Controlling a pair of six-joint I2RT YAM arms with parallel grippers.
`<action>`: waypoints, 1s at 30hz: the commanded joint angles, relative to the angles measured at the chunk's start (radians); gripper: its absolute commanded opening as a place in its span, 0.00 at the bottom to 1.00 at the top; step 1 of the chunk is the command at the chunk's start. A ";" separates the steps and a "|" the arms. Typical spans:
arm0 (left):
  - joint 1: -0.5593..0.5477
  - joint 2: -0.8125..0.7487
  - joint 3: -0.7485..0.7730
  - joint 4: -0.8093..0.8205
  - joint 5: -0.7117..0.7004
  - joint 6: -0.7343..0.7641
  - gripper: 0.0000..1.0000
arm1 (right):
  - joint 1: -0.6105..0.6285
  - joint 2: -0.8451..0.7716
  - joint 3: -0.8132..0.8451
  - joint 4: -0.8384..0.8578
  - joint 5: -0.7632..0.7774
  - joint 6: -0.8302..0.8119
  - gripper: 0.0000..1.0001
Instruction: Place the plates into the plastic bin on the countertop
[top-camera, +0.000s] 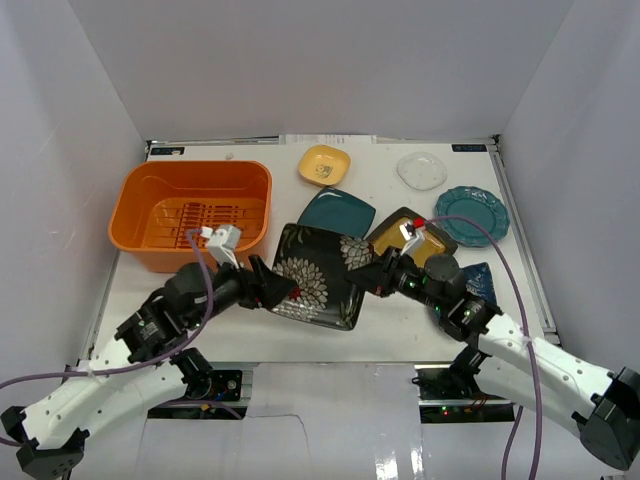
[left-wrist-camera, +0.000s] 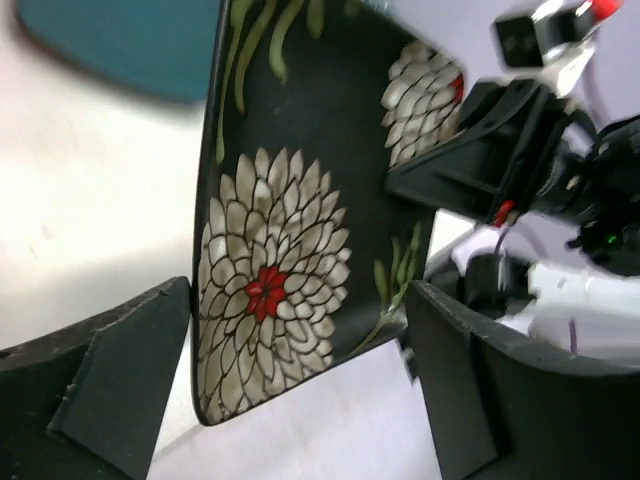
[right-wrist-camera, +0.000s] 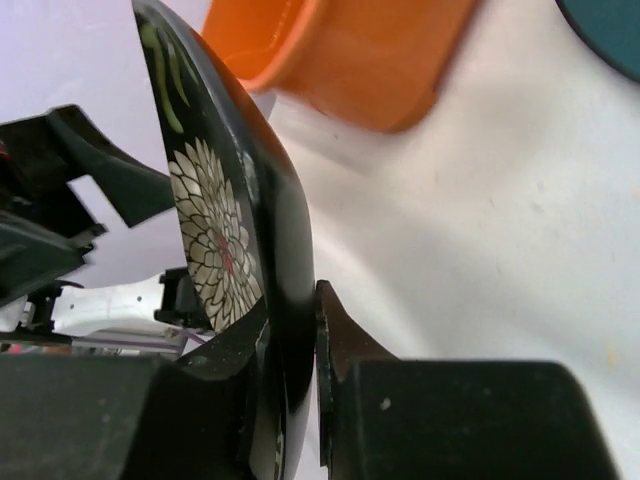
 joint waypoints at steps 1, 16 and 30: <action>-0.006 -0.037 0.225 0.091 -0.124 0.144 0.98 | 0.007 0.108 0.260 0.018 0.084 -0.121 0.08; -0.006 -0.111 0.426 0.086 -0.301 0.414 0.98 | 0.036 1.051 1.320 -0.141 0.119 -0.188 0.08; -0.006 -0.106 0.293 0.144 -0.285 0.426 0.98 | 0.100 1.615 1.939 -0.220 0.175 -0.096 0.08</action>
